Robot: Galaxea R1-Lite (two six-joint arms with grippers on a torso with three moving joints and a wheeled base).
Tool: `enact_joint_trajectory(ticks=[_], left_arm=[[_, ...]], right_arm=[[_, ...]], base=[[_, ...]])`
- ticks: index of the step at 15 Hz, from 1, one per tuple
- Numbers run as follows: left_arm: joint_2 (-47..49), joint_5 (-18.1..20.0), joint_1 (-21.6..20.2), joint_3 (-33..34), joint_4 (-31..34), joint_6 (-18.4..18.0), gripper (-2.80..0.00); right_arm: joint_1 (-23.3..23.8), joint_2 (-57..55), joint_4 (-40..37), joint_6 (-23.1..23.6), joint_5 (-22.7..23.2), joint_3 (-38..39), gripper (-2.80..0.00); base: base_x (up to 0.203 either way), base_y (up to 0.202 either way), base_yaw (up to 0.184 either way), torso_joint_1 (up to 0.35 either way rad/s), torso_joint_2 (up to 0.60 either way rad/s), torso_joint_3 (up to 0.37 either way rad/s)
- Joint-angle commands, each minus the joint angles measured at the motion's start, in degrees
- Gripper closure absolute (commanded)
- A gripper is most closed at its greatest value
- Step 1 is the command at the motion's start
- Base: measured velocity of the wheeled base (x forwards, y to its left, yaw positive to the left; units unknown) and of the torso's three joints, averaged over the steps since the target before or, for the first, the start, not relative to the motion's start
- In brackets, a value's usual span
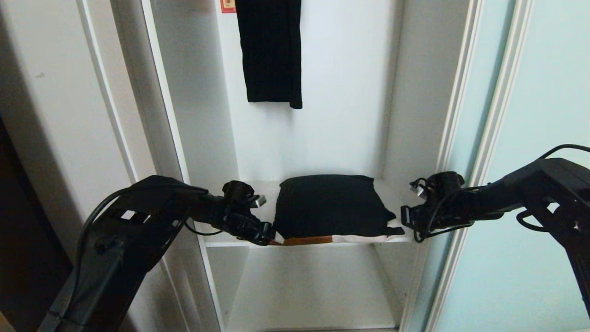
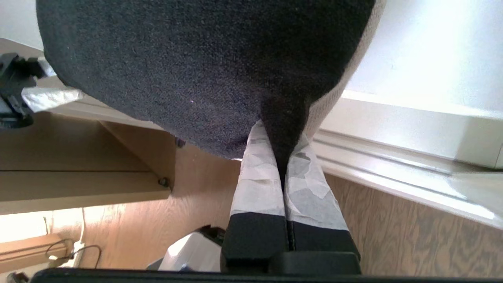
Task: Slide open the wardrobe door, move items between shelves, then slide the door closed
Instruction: Place the pillow on the lower shelf
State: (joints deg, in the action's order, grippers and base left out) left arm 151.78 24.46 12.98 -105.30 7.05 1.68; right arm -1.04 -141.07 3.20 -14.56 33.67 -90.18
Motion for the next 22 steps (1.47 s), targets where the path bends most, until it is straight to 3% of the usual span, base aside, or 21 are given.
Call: enact_joint_trajectory(ticks=[1,7,12,22], left_arm=[[2.5,0.2,0.1,-2.3,-3.0,0.5,-2.8],[3.3,1.4,0.8,-1.3,-11.8,4.1,-2.8],[-4.3,10.5,0.5,8.3,-14.0,3.8,-2.8],[-0.7,10.0,0.6,5.5,-16.4,4.6,-2.8]], right_arm=[[0.0,0.2,2.2,-0.2,0.2,1.7,0.0],[0.0,0.0,3.8,-0.6,0.3,2.4,0.0],[0.0,-0.6,3.8,-0.6,0.2,1.9,0.0],[0.2,-0.5,3.8,-0.8,0.3,1.7,0.0]], base=[[0.0,0.0,0.0,0.0,0.0,0.0],[0.0,0.0,0.0,0.0,0.0,0.0],[0.0,0.0,0.0,0.0,0.0,0.0],[0.0,0.0,0.0,0.0,0.0,0.0]])
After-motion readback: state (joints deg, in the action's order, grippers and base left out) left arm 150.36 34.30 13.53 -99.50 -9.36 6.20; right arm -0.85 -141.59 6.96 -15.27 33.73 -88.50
